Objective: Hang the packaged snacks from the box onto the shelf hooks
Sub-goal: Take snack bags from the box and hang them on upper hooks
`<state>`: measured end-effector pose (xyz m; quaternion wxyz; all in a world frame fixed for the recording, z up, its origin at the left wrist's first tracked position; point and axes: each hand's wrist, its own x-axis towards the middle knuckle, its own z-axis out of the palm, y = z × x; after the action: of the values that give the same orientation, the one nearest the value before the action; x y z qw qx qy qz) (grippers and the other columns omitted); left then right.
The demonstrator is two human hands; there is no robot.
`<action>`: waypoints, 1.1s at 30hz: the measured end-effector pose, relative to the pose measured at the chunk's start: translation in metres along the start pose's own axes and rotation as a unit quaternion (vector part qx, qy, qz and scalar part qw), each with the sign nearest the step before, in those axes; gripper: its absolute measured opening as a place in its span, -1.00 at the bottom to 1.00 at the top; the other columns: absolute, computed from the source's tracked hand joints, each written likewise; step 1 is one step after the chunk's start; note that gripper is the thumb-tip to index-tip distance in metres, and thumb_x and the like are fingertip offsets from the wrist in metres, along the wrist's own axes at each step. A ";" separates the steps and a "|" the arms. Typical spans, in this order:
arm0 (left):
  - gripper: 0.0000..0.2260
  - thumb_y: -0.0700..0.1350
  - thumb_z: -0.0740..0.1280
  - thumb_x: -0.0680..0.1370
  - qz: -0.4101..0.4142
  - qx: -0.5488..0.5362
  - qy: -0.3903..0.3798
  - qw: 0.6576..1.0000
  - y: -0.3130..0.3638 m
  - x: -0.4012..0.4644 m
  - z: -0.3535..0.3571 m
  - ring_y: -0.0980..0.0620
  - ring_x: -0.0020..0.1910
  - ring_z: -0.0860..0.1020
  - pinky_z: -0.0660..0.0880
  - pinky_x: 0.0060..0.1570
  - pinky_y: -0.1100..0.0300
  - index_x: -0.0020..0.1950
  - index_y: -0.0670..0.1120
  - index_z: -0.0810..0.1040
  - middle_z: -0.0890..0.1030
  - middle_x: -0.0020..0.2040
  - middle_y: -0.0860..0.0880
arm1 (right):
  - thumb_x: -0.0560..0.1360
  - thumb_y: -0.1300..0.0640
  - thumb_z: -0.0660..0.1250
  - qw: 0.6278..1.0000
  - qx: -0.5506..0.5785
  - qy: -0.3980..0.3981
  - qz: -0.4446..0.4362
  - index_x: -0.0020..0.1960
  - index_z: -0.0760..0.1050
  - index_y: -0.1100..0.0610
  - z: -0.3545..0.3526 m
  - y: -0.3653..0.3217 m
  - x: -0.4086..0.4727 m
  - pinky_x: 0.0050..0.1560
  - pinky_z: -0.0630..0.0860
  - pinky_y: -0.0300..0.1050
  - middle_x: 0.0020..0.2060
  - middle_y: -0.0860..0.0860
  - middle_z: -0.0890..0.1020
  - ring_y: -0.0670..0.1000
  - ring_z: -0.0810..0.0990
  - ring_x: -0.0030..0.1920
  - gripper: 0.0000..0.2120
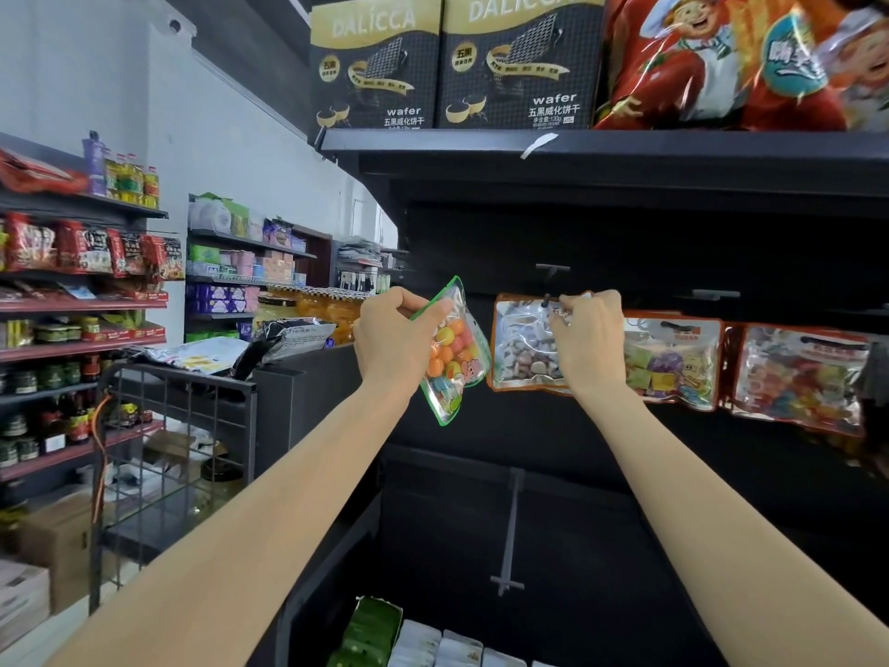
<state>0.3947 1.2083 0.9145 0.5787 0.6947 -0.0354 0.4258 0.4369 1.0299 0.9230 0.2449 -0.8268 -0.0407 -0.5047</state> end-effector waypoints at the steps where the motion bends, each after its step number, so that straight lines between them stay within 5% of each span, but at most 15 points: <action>1: -0.87 -0.03 0.43 0.46 0.001 -0.001 0.001 1.000 0.001 0.000 0.000 0.16 -0.26 0.51 0.45 -0.27 0.28 -0.20 -0.04 0.54 0.53 -0.25 0.10 | 0.57 0.28 0.23 1.000 -0.014 0.014 -0.010 0.26 0.48 0.31 0.001 0.000 -0.002 0.06 0.28 -0.30 0.22 0.20 0.36 0.10 0.42 0.14 -0.72; 7: -0.90 -0.07 0.42 0.47 0.000 -0.014 0.014 1.000 -0.002 0.001 -0.004 0.15 -0.25 0.50 0.50 -0.13 0.15 -0.17 -0.07 0.55 0.53 -0.26 0.09 | 0.41 0.35 0.39 0.984 -0.127 0.089 -0.087 0.07 0.53 0.28 0.007 0.005 -0.016 0.01 0.49 0.00 0.17 0.25 0.42 0.21 0.43 0.14 -0.76; 11: -0.89 -0.05 0.42 0.47 -0.010 -0.026 0.018 0.999 -0.006 0.004 -0.009 0.07 -0.18 0.55 0.53 -0.07 0.08 -0.16 -0.05 0.55 0.56 -0.22 0.06 | 0.27 0.41 0.48 0.974 -0.150 0.104 -0.133 -0.12 0.54 0.26 0.007 -0.002 -0.020 -0.21 0.47 -0.05 -0.09 0.18 0.52 0.14 0.50 -0.14 -0.77; 16: -0.85 0.00 0.41 0.47 -0.022 -0.044 0.046 0.998 -0.015 0.010 -0.021 0.04 -0.18 0.51 0.49 0.01 0.03 -0.23 -0.01 0.51 0.54 -0.24 0.06 | 0.40 0.35 0.41 0.978 -0.061 0.083 -0.179 -0.06 0.55 0.25 0.014 -0.030 -0.033 -0.17 0.49 -0.07 -0.03 0.15 0.50 0.11 0.48 -0.07 -0.87; 20: -0.83 0.03 0.38 0.49 -0.024 -0.058 0.063 0.996 -0.024 0.016 -0.040 0.05 -0.16 0.47 0.44 0.00 0.06 -0.18 -0.04 0.50 0.50 -0.26 0.10 | 0.62 0.08 0.15 0.985 0.145 -0.067 -0.066 0.16 0.48 0.11 0.021 -0.064 -0.046 -0.01 0.43 -0.15 0.06 0.05 0.45 -0.03 0.45 0.03 -0.79; 24: -0.84 -0.02 0.36 0.53 -0.047 -0.104 0.073 0.991 -0.035 0.027 -0.058 0.11 -0.23 0.43 0.37 -0.21 0.23 -0.16 -0.07 0.46 0.47 -0.24 0.08 | 0.60 -0.04 0.17 0.924 0.326 -0.191 0.065 0.39 0.29 -0.09 0.038 -0.095 -0.052 0.04 0.54 -0.08 0.04 0.04 0.56 -0.02 0.58 0.03 -0.64; 27: -0.88 -0.07 0.35 0.54 -0.052 -0.103 0.044 0.992 -0.044 0.036 -0.066 0.08 -0.21 0.47 0.41 -0.18 0.19 -0.10 -0.05 0.43 0.48 -0.19 0.06 | 0.61 0.12 0.18 0.864 0.454 -0.186 0.115 0.32 0.39 -0.12 0.046 -0.114 -0.053 0.03 0.61 -0.05 0.11 0.00 0.59 -0.03 0.63 0.03 -0.69; 33: -0.78 -0.02 0.23 0.59 0.053 -0.033 -0.116 0.991 -0.049 0.058 -0.063 0.13 0.13 0.49 0.45 0.06 0.27 0.24 0.12 0.47 0.51 0.19 0.10 | 0.60 0.15 0.15 0.899 0.414 -0.099 0.100 0.21 0.53 -0.06 0.069 -0.135 -0.039 0.13 0.55 0.11 0.16 0.00 0.55 0.00 0.60 0.07 -0.72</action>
<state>0.4237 1.3028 0.9115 0.5699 0.7169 -0.1532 0.3713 0.4312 1.1857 0.9130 0.6087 -0.6965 -0.1875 -0.3306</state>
